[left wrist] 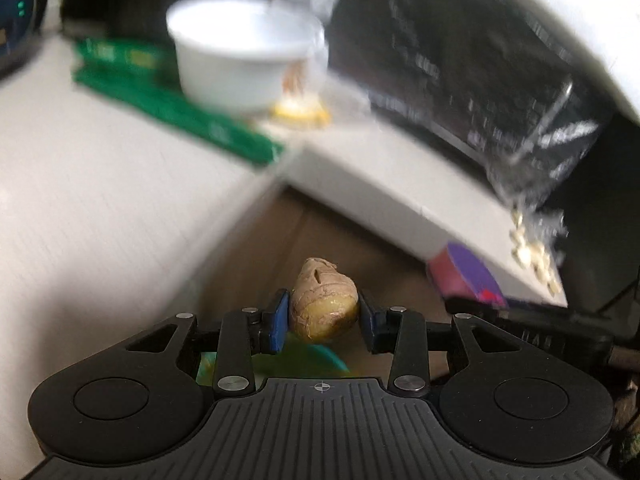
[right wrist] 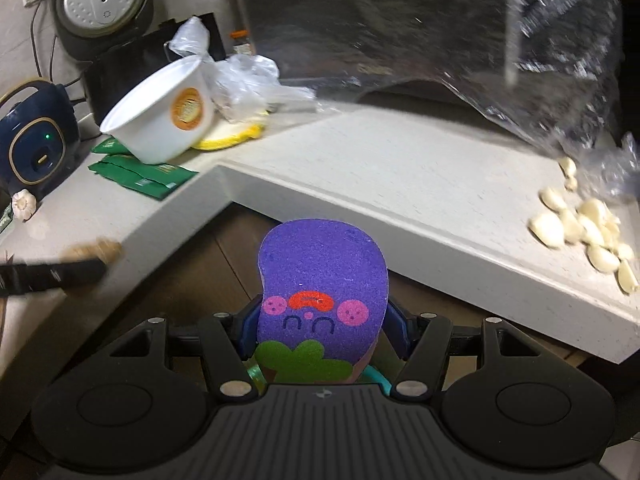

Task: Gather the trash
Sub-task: 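Carry the ginger and purple sponge down over the green-lined bin with both grippers, then open both grippers over the bin to drop ginger and sponge, then move the left gripper back up to the garlic bulb by the rice cooker, then close the left gripper on the garlic bulb and lift it, then hold the garlic with the left gripper while the right gripper grasps a green sachet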

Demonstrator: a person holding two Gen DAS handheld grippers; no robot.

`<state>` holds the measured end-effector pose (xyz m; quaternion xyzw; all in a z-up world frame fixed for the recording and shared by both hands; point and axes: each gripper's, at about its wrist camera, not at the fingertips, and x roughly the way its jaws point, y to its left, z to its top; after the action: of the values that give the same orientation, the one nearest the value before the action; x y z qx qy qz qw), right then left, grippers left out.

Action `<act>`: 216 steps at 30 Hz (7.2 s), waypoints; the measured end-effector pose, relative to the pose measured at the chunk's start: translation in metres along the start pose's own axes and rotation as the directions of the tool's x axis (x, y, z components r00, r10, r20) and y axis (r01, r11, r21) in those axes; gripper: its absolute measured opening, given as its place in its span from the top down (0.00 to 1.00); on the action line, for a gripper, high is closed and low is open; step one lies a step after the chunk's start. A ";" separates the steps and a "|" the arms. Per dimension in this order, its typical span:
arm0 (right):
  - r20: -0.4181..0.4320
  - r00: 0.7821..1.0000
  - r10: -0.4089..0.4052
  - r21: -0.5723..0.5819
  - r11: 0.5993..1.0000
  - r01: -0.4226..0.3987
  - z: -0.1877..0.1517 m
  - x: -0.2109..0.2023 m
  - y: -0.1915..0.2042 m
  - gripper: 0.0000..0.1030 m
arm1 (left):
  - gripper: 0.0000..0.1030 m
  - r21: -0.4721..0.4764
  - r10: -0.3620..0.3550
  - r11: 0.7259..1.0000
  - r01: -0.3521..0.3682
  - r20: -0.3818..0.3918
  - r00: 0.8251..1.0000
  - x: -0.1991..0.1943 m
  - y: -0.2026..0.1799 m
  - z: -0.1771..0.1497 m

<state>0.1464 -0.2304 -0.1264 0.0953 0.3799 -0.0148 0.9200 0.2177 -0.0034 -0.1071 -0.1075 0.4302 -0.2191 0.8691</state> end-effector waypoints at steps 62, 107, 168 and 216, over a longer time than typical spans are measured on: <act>-0.428 0.901 0.068 0.152 0.988 -0.003 -0.056 0.147 -0.012 0.30 | 0.60 -0.241 -0.109 0.965 0.100 -0.026 0.994 -0.015 0.059 -0.015; -0.077 0.971 0.228 -0.214 0.947 -0.240 0.086 0.070 0.179 0.29 | 0.61 -0.309 0.578 0.812 -0.495 0.318 0.752 -0.092 0.283 0.135; -0.134 0.970 0.201 -0.271 0.934 -0.231 0.049 0.073 0.190 0.29 | 0.53 -0.316 0.516 0.843 -0.435 0.250 0.820 -0.086 0.279 0.135; -0.144 0.943 0.299 -0.325 0.886 -0.330 0.098 0.120 0.193 0.92 | 0.57 -0.304 0.236 0.936 -0.176 0.174 0.956 -0.083 0.162 0.048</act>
<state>0.3190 -0.0541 -0.1111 -0.0064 0.3969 0.2055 0.8945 0.2578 0.1789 -0.0805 -0.2080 0.3728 -0.0499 0.9029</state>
